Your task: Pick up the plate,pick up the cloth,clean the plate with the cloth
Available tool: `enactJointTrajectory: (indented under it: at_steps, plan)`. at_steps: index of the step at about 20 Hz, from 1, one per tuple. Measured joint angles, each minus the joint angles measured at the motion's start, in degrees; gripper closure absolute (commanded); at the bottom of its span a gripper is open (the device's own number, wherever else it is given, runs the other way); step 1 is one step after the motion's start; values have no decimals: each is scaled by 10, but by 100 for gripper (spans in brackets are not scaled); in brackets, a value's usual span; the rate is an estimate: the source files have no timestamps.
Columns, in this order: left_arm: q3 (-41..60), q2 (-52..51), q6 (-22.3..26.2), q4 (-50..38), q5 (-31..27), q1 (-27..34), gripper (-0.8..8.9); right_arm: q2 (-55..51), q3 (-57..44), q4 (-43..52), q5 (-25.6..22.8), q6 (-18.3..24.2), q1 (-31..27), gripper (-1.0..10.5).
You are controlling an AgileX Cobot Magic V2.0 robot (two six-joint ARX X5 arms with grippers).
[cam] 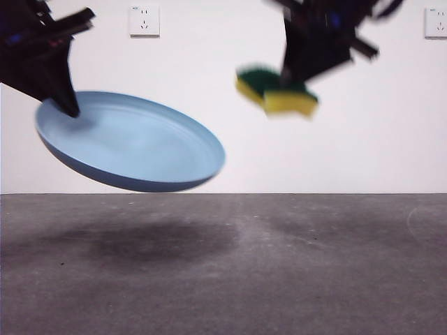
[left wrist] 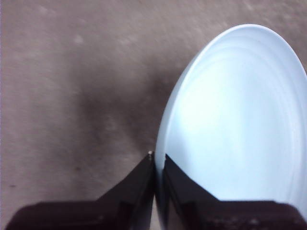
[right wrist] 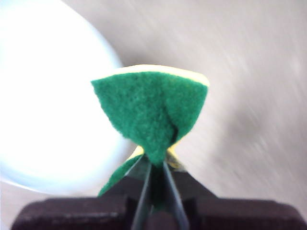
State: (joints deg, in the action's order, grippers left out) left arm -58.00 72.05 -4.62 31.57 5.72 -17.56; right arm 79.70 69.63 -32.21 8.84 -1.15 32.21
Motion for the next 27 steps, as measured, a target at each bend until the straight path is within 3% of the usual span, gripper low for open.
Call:
enactJointTrajectory:
  at_steps: [3, 5, 8, 12, 15, 18, 20, 22, 24, 27]
  plan:
    - [1, 2, -17, -26, 8, -47, 821, -28, 1, 9, -9, -11, 49, 964]
    - [2, 2, -33, -35, 26, -74, 821, -12, 1, 7, -39, -15, 73, 964]
    - [2, 2, -51, -44, 41, -106, 821, 17, 1, 25, -46, -23, 104, 964]
    - [2, 2, -67, -67, 49, -121, 821, 56, 1, 50, -46, -40, 154, 964]
    - [2, 2, -76, -80, 44, -119, 821, 71, 1, 3, -55, -42, 201, 964]
    - [3, 2, -76, -76, 45, -111, 821, 71, 1, -105, -165, -34, 230, 963]
    - [3, 2, -76, -72, 44, -108, 821, 68, 1, -169, -285, -33, 225, 963]
    - [3, 2, -78, -69, 49, -107, 821, 56, 1, -157, -401, -29, 207, 963]
    - [3, 2, -81, -64, 64, -106, 821, 45, 1, -116, -423, -24, 188, 963]
    - [3, 2, -90, -64, 81, -106, 821, 38, 1, -28, -380, -18, 163, 963]
